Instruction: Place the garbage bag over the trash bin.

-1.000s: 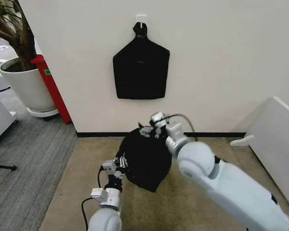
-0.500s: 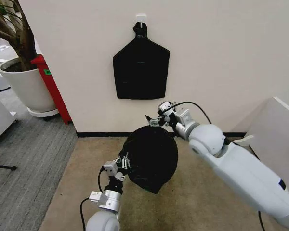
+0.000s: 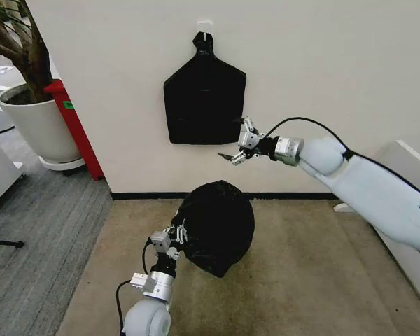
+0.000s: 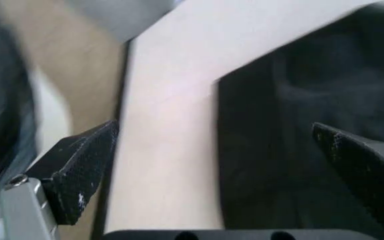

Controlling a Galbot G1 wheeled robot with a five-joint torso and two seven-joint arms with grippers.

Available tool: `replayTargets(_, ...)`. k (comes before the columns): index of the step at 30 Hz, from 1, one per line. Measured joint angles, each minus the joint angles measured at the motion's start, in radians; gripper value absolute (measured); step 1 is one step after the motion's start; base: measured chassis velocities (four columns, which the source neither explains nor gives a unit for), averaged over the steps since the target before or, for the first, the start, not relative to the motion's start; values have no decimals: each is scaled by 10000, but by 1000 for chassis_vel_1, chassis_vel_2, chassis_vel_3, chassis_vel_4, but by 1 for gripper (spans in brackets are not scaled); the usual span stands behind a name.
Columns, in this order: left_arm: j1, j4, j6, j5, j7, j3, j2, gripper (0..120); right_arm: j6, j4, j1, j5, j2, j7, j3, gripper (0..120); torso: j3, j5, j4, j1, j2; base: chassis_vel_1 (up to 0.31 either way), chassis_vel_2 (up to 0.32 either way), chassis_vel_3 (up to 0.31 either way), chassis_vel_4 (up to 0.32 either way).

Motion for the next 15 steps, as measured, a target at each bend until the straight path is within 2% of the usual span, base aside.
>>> replayTargets(4,-99,327,-84,-9,12,-8,6,5,-407,-215,78,-270,230,-984,-84,100,1,4,0,0,-1,0,0,0,0)
replayTargets(10,-220,699,-143,71,8,-8,-37,5,-1274,-84,178,426,83,-1198,-624,100,0,4,-3,0,0,0,0,0,0)
replayTargets(15,-277,703,-144,93,-9,18,-64,5,-1295,-270,165,341,250,-1376,-833,100,-1,3,-2,0,0,0,0,0,0)
